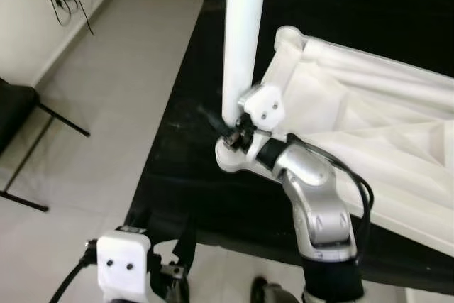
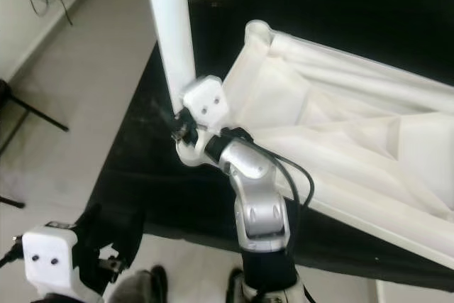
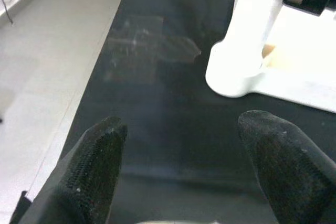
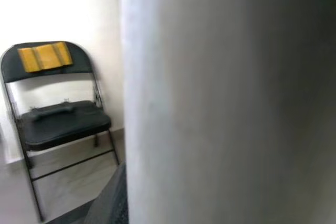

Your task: Building children table

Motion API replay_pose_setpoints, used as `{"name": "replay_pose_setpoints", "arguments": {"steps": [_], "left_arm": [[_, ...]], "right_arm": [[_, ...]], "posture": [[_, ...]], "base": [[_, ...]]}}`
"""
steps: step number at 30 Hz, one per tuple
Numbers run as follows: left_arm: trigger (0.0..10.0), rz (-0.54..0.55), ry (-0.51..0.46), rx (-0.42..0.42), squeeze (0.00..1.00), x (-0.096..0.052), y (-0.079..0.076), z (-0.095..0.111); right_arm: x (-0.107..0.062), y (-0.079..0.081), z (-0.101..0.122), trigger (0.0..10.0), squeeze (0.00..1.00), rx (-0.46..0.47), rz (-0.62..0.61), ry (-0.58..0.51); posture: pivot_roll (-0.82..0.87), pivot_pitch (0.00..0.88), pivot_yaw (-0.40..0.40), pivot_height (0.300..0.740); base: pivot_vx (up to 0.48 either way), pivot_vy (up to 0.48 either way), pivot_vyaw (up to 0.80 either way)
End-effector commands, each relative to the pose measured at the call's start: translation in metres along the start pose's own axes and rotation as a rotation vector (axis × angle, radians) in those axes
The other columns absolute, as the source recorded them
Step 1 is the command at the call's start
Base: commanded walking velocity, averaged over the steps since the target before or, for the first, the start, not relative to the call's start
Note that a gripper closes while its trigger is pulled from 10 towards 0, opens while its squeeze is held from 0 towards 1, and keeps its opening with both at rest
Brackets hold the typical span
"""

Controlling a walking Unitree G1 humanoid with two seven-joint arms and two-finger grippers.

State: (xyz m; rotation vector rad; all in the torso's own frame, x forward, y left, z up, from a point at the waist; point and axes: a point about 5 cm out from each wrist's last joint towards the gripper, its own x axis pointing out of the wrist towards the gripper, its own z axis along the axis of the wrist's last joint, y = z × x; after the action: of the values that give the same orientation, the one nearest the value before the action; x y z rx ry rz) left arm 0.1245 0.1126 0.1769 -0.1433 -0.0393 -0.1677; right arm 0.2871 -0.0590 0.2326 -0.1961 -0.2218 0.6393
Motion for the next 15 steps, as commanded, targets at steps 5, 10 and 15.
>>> {"name": "replay_pose_setpoints", "arguments": {"steps": [5, 10, 15], "left_arm": [[10.0, -0.002, 0.026, 0.006, 0.0, 0.006, 0.005, -0.009], [10.0, 0.011, 0.011, 0.017, 0.0, 0.012, 0.01, -0.01], [10.0, 0.008, 0.003, 0.027, 0.0, 0.018, 0.014, -0.012]], "right_arm": [[0.021, 0.009, -0.027, 0.0, 0.0, 0.035, -0.067, 0.098], [0.026, 0.023, -0.026, 10.0, 0.0, 0.078, -0.049, 0.096], [0.017, 0.028, -0.017, 10.0, 1.0, 0.142, -0.011, 0.053]], "posture": [[0.14, 0.225, -0.002, 0.74], [0.14, 0.196, -0.002, 0.74], [0.13, 0.174, -0.003, 0.74]], "base": [[0.0, 0.0, 0.0], [0.0, 0.0, 0.0], [0.0, 0.0, 0.0]]}}
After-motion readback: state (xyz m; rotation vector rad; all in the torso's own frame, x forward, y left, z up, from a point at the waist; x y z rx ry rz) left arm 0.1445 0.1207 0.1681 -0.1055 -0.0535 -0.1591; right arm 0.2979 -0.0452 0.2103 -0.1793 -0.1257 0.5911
